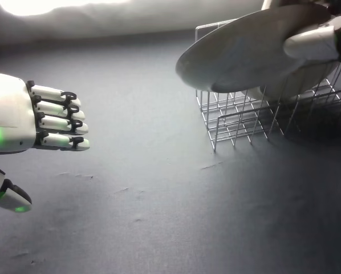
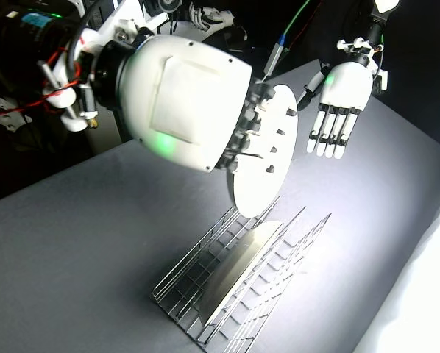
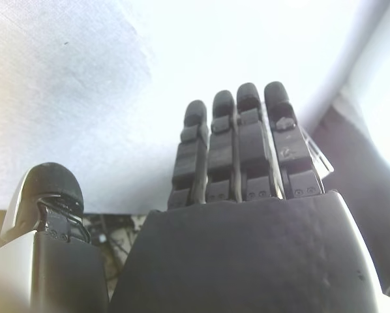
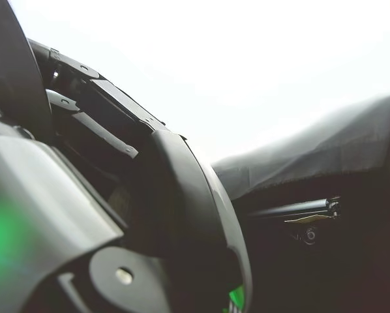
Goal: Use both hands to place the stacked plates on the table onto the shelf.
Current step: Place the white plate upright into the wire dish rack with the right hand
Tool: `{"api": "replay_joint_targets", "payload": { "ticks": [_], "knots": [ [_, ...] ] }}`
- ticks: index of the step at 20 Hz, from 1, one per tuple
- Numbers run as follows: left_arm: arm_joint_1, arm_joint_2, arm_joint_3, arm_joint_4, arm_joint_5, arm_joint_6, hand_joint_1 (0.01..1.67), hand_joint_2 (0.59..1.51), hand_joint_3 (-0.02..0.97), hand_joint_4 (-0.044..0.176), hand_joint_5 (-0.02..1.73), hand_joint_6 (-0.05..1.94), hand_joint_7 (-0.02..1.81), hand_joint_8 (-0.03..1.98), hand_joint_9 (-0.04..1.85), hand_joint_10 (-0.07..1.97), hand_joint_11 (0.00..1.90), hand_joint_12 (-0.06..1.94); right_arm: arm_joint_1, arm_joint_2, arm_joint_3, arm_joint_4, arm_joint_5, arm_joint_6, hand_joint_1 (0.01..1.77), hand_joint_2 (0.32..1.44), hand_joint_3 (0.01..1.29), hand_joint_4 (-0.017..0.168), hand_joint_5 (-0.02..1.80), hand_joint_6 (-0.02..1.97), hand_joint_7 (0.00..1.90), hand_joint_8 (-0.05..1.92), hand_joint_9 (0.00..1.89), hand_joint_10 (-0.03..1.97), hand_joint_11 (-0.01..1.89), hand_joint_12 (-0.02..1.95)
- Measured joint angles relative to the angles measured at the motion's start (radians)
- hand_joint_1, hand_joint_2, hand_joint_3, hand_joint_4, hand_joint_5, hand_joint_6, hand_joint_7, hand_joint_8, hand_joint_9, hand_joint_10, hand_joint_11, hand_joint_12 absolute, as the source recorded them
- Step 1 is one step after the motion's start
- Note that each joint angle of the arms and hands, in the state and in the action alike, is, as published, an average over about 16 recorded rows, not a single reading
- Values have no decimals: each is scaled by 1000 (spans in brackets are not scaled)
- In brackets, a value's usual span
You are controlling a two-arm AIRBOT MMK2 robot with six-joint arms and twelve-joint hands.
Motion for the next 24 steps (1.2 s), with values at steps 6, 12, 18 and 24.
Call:
{"api": "replay_joint_targets", "payload": {
  "ticks": [6, 12, 18, 24],
  "knots": [
    [0, -2, 1, 3, -1, -3, 13, 1112, 12, 4, 180, 12, 184, 2, 159, 12, 15, 403, -46, 20, 17, 3, 18, 0, 1396, 1036, 13, -8, 917, 855, 1011, 837, 910, 1181, 700, 1290],
    [0, -4, 2, 7, -2, -7, 13, 1112, 12, 4, 186, 12, 188, 2, 165, 12, 15, 436, -93, 26, 41, 5, 42, 0, 1396, 1036, 13, -8, 916, 856, 1024, 826, 916, 1165, 701, 1290],
    [-1, -7, 5, 10, -6, -19, 13, 1112, 12, 4, 185, 11, 184, 2, 164, 12, 16, 442, -143, 26, 70, 8, 70, 0, 1395, 1037, 13, -8, 919, 864, 1035, 814, 922, 1142, 703, 1290],
    [-1, -9, 11, 15, -13, -37, 13, 1113, 12, 4, 185, 11, 182, 2, 162, 12, 16, 462, -198, 25, 88, 10, 110, 3, 1395, 1037, 13, -8, 918, 888, 1032, 823, 919, 1132, 710, 1287]
  ]
}}
